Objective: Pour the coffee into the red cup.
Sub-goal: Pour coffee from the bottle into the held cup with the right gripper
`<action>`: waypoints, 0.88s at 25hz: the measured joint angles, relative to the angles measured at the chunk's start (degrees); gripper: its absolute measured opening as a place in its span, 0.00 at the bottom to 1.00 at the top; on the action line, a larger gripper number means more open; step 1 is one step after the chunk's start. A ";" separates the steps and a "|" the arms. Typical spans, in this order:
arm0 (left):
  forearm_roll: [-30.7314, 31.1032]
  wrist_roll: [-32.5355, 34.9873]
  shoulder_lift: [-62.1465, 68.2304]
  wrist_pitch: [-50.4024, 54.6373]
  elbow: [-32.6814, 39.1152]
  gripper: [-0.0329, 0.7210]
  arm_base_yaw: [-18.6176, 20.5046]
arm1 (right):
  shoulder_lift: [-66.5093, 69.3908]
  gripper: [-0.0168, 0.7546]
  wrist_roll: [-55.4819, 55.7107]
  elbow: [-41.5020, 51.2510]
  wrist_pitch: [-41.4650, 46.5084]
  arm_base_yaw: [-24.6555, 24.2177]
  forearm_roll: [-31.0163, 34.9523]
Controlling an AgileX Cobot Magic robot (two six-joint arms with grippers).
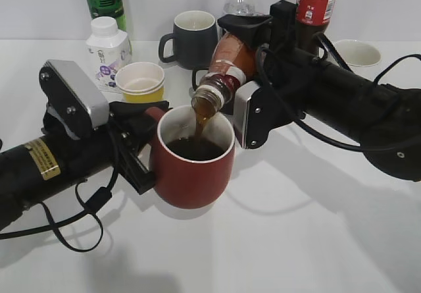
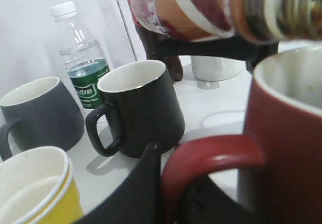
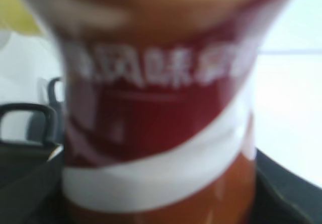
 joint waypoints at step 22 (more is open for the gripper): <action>-6.93 0.05 0.00 -1.16 2.73 0.11 0.00 | -0.38 0.67 25.18 -1.10 6.25 -0.06 -0.30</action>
